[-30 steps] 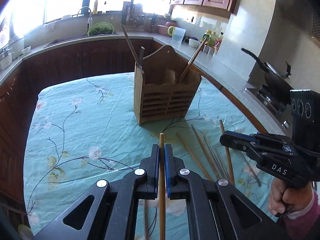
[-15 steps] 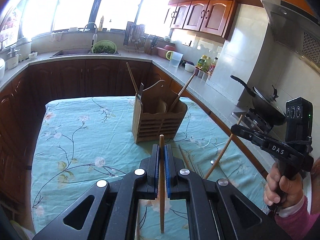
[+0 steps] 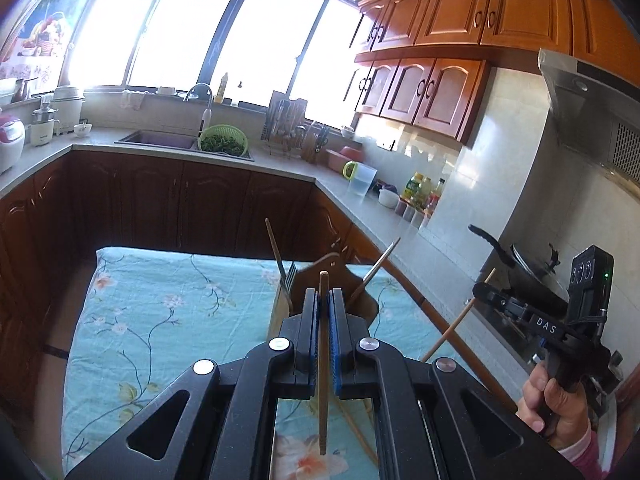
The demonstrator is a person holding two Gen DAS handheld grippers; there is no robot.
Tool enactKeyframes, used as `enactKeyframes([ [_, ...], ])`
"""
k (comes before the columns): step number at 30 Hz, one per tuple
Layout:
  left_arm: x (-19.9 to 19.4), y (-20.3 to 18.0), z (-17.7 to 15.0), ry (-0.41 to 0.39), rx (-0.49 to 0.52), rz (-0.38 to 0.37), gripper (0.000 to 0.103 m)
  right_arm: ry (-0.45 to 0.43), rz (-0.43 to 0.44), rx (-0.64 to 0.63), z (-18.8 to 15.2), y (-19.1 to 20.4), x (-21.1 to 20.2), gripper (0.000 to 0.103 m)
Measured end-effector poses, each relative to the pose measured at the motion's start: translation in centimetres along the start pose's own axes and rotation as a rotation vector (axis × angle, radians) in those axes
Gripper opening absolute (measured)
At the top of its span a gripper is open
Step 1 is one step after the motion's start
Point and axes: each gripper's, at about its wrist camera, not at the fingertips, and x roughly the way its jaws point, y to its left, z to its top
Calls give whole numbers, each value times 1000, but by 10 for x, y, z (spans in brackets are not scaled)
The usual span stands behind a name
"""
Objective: Organize utensils
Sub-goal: 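Carry both held wooden chopsticks up and lower them into the wooden caddy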
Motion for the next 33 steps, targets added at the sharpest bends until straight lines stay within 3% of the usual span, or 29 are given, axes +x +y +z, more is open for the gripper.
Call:
enactKeyframes([
  [8, 29, 2, 49, -136, -16, 22, 3, -135, -36, 40, 64, -15, 13, 5],
  [14, 77, 13, 62, -178, -55, 63, 3, -157, -64, 44, 89, -26, 44, 5],
  [21, 137, 19, 32, -153, -103, 110, 3, -91, -77, 59, 68, -40, 92, 5],
  [26, 175, 18, 4, -89, -98, 137, 3, -17, -80, 90, 39, -52, 120, 5],
  [31, 202, 16, 0, -5, -76, 142, 3, 47, -76, 129, 20, -60, 140, 5],
  [33, 206, 13, 1, -8, -61, 158, 4, 41, -81, 128, 19, -60, 139, 5],
])
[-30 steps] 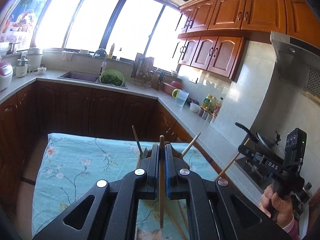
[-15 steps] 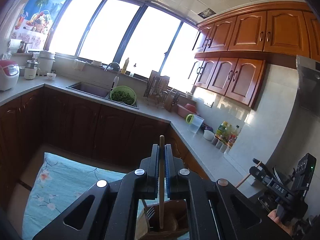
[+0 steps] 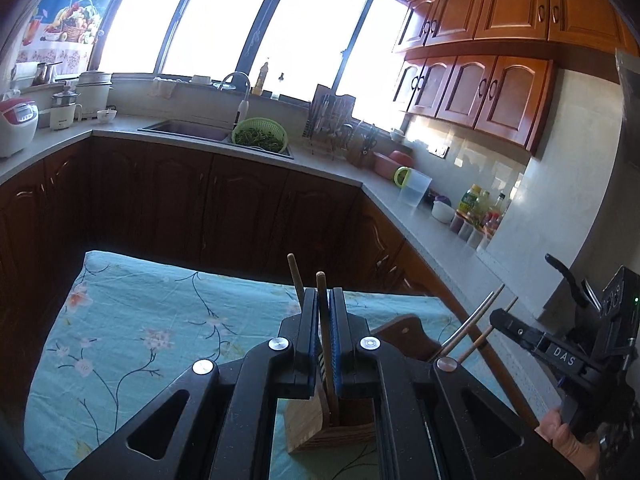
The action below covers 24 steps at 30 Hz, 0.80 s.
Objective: Organize utensils
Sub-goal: 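Open both tools to release the chopsticks and pull back from the caddy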
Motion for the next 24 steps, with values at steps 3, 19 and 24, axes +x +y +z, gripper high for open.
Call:
enactKeyframes([
  [3, -2, 4, 14, 13, -20, -10, 4, 5, -1, 2, 1, 0, -1, 5],
  [19, -24, 64, 40, 40, -279, -60, 58, -45, 91, 215, 2, -38, -26, 82],
  [24, -46, 77, 20, 54, -228, -8, 64, -30, 80, 213, -4, -45, -43, 85],
])
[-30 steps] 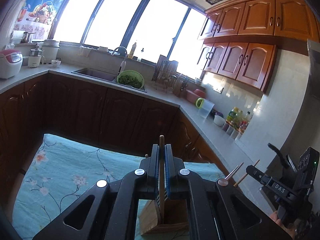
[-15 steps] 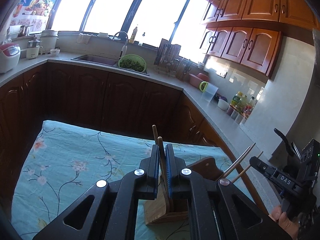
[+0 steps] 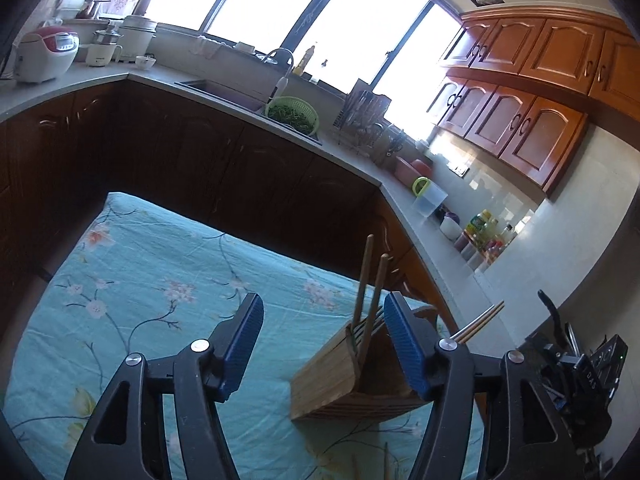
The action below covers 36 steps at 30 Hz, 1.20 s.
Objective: Organize utensils
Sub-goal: 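Open both tools to release the chopsticks and pull back from the caddy, then move the left tool to a metal chopstick while the right tool reaches a wooden one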
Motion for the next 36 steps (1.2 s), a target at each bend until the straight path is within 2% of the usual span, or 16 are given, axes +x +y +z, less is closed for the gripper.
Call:
enactKeyframes([
  [5, -36, 13, -42, 16, 49, 78, 64, 9, -33, -52, -25, 1, -27, 87],
  [15, -129, 4, -112, 90, 180, 162, 65, 51, -106, -145, -118, 4, -101, 88],
  [24, -206, -11, -167, 51, 290, 182, 73, 60, -167, -224, -179, 13, -156, 89],
  [27, -216, -14, -186, 56, 325, 192, 75, 58, -206, -300, -200, 19, -165, 89],
  [36, -208, -12, -204, 127, 343, 196, 75, 109, -213, -309, -217, 11, -151, 90],
])
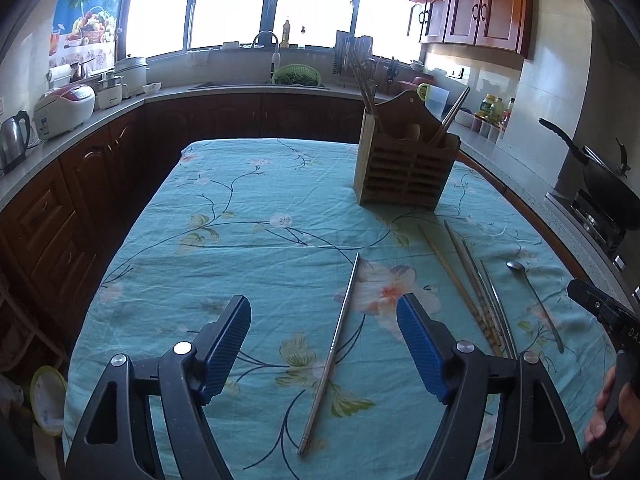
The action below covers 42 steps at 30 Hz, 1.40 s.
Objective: Organize utensils
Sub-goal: 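Move the left tool to a metal chopstick while the right tool reaches a wooden one, then close the left tool on the metal chopstick while the right tool grips the wooden chopstick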
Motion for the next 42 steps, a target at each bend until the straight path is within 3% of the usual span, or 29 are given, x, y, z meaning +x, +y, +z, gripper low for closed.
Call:
enactKeyframes([
  [15, 69, -11, 27, 144, 36, -7, 72, 88, 32, 16, 13, 3, 44, 88],
  [25, 121, -23, 44, 233, 79, -38, 52, 149, 48, 13, 31, 7, 81, 60],
  [32, 160, -27, 55, 291, 96, -44, 42, 199, 60, -14, 54, 15, 128, 52],
  [42, 205, -37, 63, 344, 168, -38, 32, 302, -22, -32, 74, 8, 212, 34],
])
